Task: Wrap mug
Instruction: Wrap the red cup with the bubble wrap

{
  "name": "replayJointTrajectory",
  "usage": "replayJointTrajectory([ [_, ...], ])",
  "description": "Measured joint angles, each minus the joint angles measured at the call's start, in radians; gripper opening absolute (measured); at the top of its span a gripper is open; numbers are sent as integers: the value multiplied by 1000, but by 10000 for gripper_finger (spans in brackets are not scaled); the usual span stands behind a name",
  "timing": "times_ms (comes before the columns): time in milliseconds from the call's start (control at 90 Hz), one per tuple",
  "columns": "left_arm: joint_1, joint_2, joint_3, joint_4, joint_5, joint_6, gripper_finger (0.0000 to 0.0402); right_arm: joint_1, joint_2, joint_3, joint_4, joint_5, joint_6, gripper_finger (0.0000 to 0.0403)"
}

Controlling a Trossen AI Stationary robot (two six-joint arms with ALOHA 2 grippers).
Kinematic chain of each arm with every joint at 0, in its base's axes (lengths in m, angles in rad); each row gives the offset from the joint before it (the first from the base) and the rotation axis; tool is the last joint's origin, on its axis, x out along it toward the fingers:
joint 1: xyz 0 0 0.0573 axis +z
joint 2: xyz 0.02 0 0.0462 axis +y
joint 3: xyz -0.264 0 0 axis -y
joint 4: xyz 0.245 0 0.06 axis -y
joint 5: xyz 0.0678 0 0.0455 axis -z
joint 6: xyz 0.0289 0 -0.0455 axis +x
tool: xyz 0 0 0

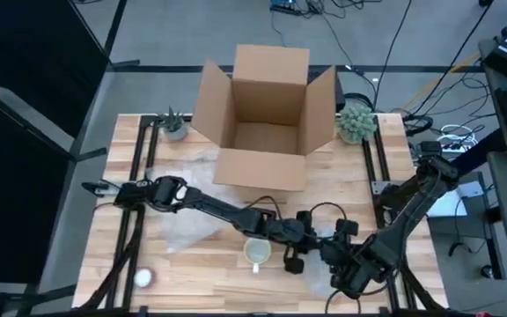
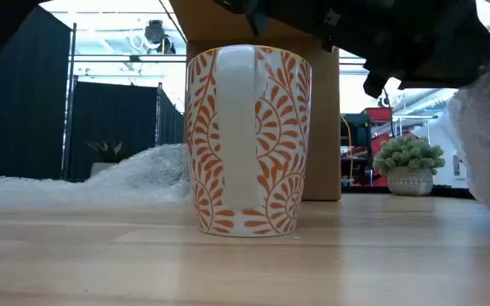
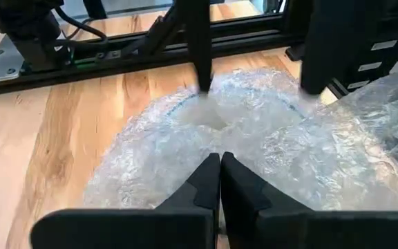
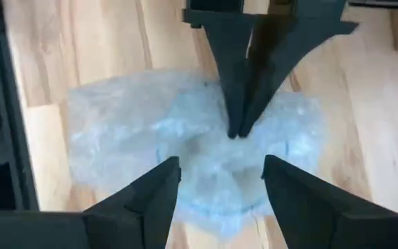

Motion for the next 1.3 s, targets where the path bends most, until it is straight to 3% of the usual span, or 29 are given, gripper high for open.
replayJointTrajectory([
  [144, 0, 0, 0, 7, 0, 0, 0, 12, -16, 17, 14, 24, 29, 140],
  [356, 0, 0, -1, 14, 3, -1, 0, 8, -12, -16, 171, 31, -57, 11],
  [611, -1, 0, -1, 14, 4, -2, 0, -49, -9, -182, 252, 16, 7, 2],
  [722, -4, 0, -2, 14, 7, -1, 0, -81, -9, -265, 337, -73, -1, 1],
  [922, -14, -29, -4, 2, 4, 0, 0, -117, -16, -395, 534, -131, 6, 0],
  [1300, -9, 15, -3, 47, 9, -4, 0, -139, -14, -353, 517, -168, -90, 0],
])
